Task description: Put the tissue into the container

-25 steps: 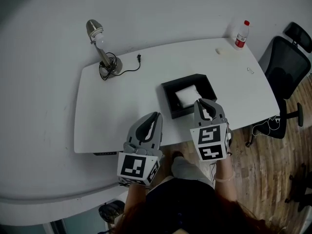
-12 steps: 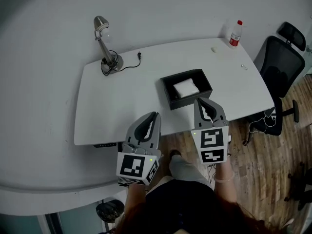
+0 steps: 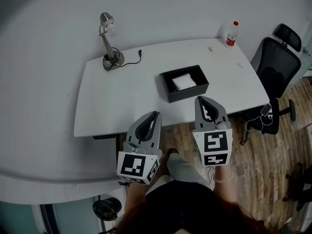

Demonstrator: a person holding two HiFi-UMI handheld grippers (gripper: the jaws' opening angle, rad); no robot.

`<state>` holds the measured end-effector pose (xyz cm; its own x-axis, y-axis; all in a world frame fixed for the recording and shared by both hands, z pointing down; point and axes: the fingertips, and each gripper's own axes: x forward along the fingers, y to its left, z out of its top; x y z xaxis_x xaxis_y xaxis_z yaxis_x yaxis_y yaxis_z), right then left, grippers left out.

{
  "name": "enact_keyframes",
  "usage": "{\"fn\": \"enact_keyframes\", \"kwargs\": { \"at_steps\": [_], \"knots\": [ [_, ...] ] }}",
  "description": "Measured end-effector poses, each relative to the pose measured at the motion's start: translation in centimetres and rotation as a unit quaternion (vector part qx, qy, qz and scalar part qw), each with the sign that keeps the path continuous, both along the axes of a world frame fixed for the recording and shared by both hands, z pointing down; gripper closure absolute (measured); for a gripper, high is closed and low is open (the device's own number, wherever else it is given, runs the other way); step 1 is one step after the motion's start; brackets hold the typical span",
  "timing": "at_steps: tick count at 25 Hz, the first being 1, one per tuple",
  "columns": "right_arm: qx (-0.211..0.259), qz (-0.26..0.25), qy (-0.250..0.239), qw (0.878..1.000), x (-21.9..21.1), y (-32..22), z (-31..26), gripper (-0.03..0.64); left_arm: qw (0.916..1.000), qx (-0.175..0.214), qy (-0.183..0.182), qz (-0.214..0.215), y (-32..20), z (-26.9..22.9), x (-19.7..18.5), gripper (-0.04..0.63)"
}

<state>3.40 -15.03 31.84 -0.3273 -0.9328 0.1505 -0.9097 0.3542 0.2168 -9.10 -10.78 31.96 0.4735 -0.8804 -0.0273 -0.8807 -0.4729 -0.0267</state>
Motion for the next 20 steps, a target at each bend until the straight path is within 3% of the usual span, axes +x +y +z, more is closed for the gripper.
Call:
{"fn": "enact_keyframes", "kwargs": {
  "at_steps": [20],
  "knots": [
    [0.031, -0.015, -0.049, 0.998, -0.7, 7.4, -2.6, 0.598, 0.9994, 0.013, 0.016, 0.030, 4.6, -0.7, 1.4, 0.555]
  ]
}}
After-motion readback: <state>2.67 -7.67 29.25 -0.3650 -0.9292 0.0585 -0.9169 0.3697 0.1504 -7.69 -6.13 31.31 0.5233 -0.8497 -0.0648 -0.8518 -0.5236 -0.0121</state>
